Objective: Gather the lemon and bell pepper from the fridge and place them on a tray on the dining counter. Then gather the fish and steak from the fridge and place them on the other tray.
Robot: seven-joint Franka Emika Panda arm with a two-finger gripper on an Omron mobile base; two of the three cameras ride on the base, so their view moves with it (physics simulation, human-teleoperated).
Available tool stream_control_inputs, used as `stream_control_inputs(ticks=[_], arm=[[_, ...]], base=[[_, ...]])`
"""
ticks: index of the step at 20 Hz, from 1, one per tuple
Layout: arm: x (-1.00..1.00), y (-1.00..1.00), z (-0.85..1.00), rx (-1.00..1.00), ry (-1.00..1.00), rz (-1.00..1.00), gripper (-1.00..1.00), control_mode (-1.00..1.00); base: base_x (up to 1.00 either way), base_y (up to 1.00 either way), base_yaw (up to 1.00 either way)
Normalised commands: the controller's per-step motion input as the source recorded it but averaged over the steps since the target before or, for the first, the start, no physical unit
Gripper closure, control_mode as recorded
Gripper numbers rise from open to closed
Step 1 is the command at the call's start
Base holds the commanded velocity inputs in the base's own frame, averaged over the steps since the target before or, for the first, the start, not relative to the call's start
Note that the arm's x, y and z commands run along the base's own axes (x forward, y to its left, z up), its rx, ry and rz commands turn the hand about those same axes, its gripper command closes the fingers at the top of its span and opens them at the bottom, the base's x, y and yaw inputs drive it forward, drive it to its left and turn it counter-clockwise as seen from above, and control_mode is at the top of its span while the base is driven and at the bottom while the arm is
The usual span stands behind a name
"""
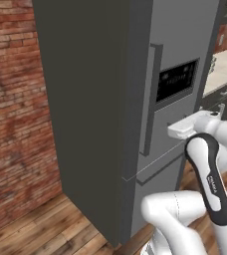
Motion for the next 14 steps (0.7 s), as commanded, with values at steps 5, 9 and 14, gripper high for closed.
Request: stream_control_inputs(ticks=[5,9,14], arm=[[0.17,0.07,0.00,0.00,-0.08,0.10,-1.00,-1.00],[0.34,0.16,0.00,0.00,-0.01,0.06,-1.00,-1.00],[0.26,0.05,0.00,0.00,0.00,0.00,-1.00,-1.00]], base=[[0.00,0.00,0.00],[0.00,0.00,0.00],[0.00,0.00,0.00]])
